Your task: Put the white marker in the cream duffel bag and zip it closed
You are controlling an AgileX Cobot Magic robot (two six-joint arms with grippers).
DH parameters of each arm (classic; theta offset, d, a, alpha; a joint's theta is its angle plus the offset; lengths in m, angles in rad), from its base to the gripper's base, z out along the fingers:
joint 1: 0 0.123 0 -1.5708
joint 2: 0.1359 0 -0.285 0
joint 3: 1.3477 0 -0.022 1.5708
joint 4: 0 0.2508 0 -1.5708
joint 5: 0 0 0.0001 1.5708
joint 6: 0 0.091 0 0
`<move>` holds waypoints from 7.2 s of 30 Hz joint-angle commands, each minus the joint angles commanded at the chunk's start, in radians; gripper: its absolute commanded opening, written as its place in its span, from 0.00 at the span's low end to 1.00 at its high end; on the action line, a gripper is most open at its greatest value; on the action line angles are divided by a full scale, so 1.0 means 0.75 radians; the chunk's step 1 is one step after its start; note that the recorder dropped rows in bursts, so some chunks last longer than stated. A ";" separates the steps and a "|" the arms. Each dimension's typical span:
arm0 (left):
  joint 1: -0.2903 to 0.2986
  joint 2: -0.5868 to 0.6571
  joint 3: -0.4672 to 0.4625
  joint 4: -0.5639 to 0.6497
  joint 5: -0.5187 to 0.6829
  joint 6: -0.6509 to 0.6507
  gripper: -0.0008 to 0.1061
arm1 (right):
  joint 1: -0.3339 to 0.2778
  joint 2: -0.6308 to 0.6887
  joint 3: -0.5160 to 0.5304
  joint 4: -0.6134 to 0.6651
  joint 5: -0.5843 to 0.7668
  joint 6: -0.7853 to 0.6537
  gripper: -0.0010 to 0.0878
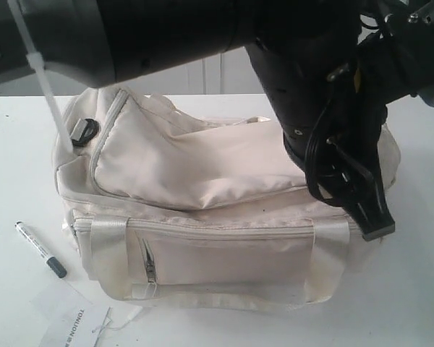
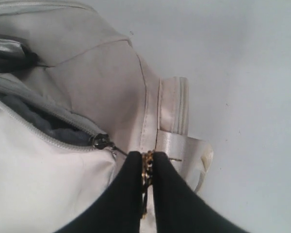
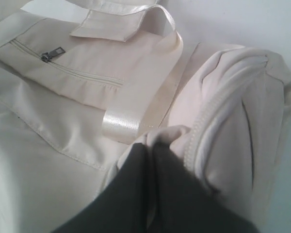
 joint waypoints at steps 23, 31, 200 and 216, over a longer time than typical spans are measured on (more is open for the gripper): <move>0.002 0.083 0.000 0.222 -0.191 -0.009 0.01 | -0.256 -0.281 0.141 0.122 0.339 0.090 0.53; 0.002 0.080 0.000 0.236 -0.108 -0.122 0.01 | -0.224 -0.468 0.411 0.242 0.351 0.068 0.66; -0.078 0.028 0.000 0.302 0.105 -0.328 0.01 | 0.156 -0.408 0.478 0.203 -0.114 -0.118 0.01; -0.078 0.085 0.000 0.190 0.149 -0.205 0.01 | 0.142 -0.405 0.443 0.194 -0.125 -0.100 0.01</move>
